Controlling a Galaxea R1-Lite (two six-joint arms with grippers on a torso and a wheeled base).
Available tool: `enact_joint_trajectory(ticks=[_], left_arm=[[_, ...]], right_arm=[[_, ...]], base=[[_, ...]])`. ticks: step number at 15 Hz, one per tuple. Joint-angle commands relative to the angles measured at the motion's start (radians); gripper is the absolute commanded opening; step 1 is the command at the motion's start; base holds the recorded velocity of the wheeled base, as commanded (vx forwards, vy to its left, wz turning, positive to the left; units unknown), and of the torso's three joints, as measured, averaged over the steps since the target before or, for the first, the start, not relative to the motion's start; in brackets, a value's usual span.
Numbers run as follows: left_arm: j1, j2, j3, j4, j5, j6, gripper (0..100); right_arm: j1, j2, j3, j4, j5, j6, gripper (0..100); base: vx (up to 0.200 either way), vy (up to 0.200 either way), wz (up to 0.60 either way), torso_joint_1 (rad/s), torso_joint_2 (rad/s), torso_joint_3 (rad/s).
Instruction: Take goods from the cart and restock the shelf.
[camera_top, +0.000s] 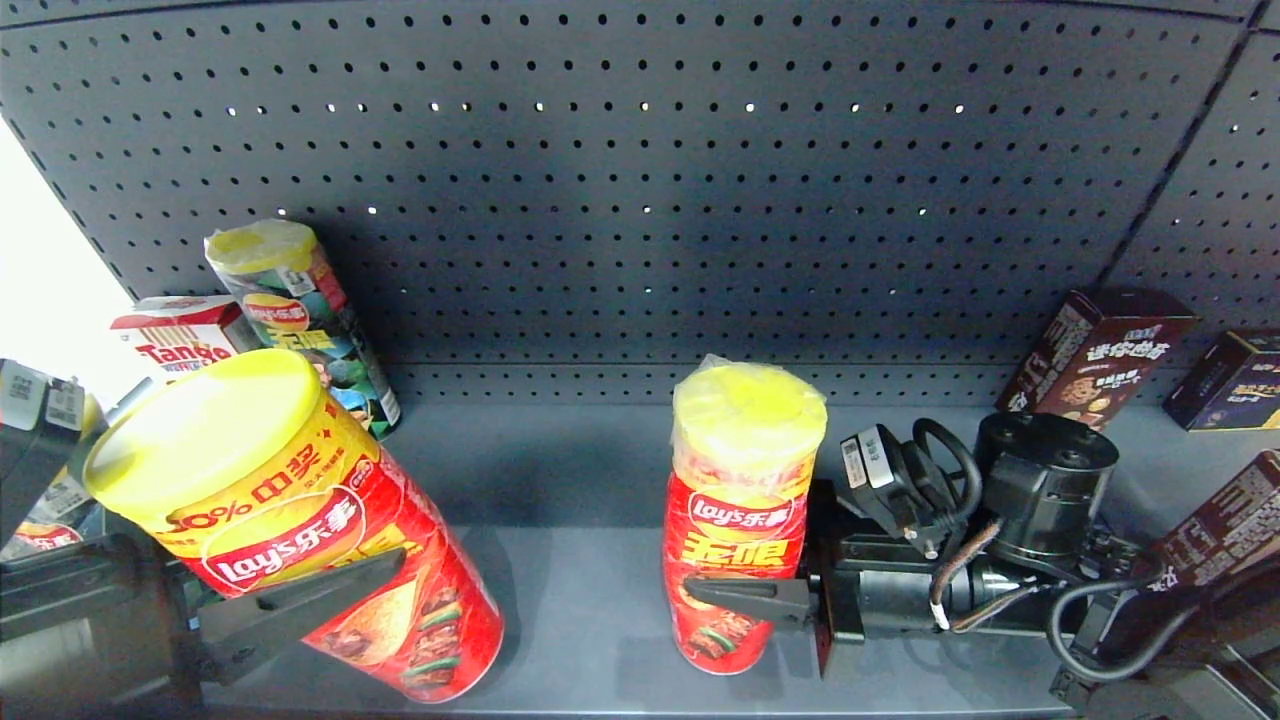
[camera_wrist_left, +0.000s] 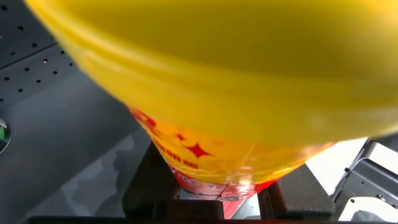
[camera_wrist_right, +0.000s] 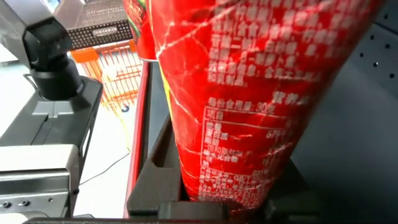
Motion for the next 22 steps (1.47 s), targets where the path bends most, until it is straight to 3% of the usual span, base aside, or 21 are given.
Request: enact_joint_trajectory(ticks=[1, 2, 3, 8, 15, 17, 21, 22], left_arm=[[0.0, 0.0, 0.0, 0.0, 0.0, 0.0, 0], [0.0, 0.0, 0.0, 0.0, 0.0, 0.0, 0], [0.0, 0.0, 0.002, 0.0, 0.0, 0.0, 0], [0.0, 0.0, 0.003, 0.0, -0.001, 0.0, 0], [0.0, -0.003, 0.003, -0.002, -0.003, -0.025, 0], [0.0, -0.003, -0.001, -0.003, -0.003, -0.025, 0], [0.0, 0.003, -0.005, -0.036, -0.003, -0.022, 0], [0.0, 0.008, -0.003, -0.045, -0.003, -0.022, 0]], right_arm=[[0.008, 0.015, 0.002, 0.0, -0.001, -0.004, 0], [0.008, 0.017, 0.003, 0.002, 0.001, -0.022, 0], [0.008, 0.017, 0.008, 0.002, 0.001, -0.03, 100], [0.008, -0.072, 0.04, 0.003, -0.079, -0.028, 100], [-0.017, -0.442, 0.158, 0.077, -0.235, 0.012, 100], [-0.051, -0.661, 0.144, 0.262, -0.301, 0.012, 100], [-0.077, -1.04, 0.18, 0.592, -0.628, 0.045, 100], [-0.077, -1.095, 0.19, 0.635, -0.659, 0.061, 100]], base=[[0.0, 0.0, 0.0, 0.0, 0.0, 0.0], [0.0, 0.0, 0.0, 0.0, 0.0, 0.0], [0.0, 0.0, 0.0, 0.0, 0.0, 0.0], [0.0, 0.0, 0.0, 0.0, 0.0, 0.0], [0.0, 0.0, 0.0, 0.0, 0.0, 0.0], [0.0, 0.0, 0.0, 0.0, 0.0, 0.0], [0.0, 0.0, 0.0, 0.0, 0.0, 0.0], [0.0, 0.0, 0.0, 0.0, 0.0, 0.0]])
